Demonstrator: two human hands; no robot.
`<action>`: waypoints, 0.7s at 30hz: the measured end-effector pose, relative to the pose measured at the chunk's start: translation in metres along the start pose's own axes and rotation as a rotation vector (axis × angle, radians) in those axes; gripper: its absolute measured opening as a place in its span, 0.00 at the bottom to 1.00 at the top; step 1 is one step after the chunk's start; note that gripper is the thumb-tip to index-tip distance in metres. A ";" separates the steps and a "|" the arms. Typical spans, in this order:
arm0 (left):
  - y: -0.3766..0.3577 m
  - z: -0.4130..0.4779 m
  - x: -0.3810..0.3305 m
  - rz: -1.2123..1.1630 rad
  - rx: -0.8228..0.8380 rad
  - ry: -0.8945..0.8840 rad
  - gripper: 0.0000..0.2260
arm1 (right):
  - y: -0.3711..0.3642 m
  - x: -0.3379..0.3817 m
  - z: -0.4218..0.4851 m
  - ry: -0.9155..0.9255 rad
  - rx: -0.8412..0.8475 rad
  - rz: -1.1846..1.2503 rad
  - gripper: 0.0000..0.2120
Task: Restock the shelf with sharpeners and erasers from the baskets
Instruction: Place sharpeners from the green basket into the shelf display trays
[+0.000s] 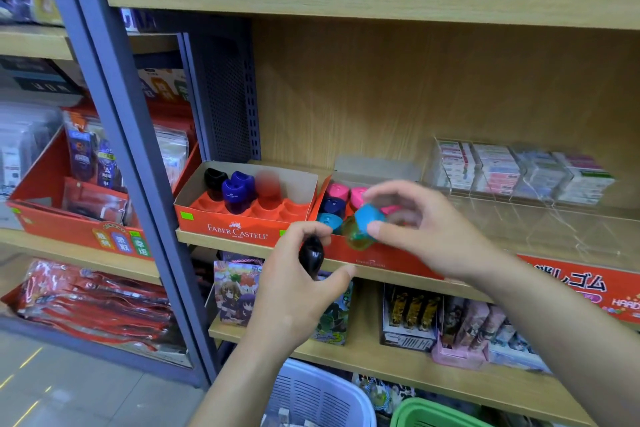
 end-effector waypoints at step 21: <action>0.021 0.003 0.012 0.003 0.100 0.072 0.30 | 0.000 -0.035 0.041 -0.147 0.193 -0.555 0.17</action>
Point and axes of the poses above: each hand's wrist, its own z-axis towards the middle knuckle, its own y-axis out of the back of the hand, x = y × z, the point moved 10 cm from there along z, towards the middle knuckle, and after that the axes turned 12 degrees about z, right-handed, at the moved point
